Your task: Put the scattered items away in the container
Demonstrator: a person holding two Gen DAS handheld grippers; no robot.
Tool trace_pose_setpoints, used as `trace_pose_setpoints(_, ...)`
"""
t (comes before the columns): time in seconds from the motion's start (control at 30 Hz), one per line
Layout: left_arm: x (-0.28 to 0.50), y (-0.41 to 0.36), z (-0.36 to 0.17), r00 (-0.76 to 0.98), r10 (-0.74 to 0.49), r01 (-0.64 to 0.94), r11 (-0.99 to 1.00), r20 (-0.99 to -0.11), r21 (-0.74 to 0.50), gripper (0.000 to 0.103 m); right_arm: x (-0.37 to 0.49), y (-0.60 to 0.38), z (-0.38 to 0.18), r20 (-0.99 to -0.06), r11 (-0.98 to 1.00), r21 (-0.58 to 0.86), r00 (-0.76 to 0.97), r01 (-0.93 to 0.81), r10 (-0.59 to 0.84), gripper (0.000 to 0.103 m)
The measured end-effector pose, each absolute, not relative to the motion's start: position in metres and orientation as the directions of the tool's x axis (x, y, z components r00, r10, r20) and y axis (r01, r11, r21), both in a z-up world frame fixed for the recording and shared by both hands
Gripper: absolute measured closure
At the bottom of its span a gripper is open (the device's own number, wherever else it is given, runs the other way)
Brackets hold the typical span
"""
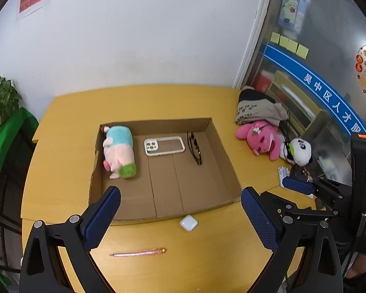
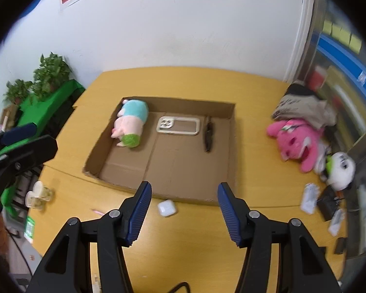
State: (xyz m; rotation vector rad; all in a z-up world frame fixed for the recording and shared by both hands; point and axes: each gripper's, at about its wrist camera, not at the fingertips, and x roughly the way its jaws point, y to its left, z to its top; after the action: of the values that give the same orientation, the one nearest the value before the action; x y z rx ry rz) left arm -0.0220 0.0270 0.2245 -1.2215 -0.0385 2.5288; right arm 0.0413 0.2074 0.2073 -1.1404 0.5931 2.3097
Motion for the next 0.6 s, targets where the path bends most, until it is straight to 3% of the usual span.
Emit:
trace_pose_setpoints(0.17, -0.023, 0.008, 0.179, -0.494, 0.330, -0.261, -0.939, -0.804, -0.226, 0.002, 0.045, 0.206, 0.153, -0.818, -0.787, 0.274, -0.564, -0.553, 0.112, 0.041)
trace_pose_setpoints(0.33, -0.018, -0.014, 0.118, -0.394, 0.306, -0.235, -0.945, -0.866, -0.228, 0.002, 0.042, 0.182, 0.076, -0.871, -0.834, 0.241, -0.490, -0.496, 0.039, 0.041)
trace_pose_setpoints(0.6, -0.017, -0.047, 0.046, -0.258, 0.303, -0.086, -0.953, -0.917, -0.291, 0.002, 0.018, 0.157, 0.020, -0.874, -0.863, 0.231, -0.485, -0.449, 0.018, 0.041)
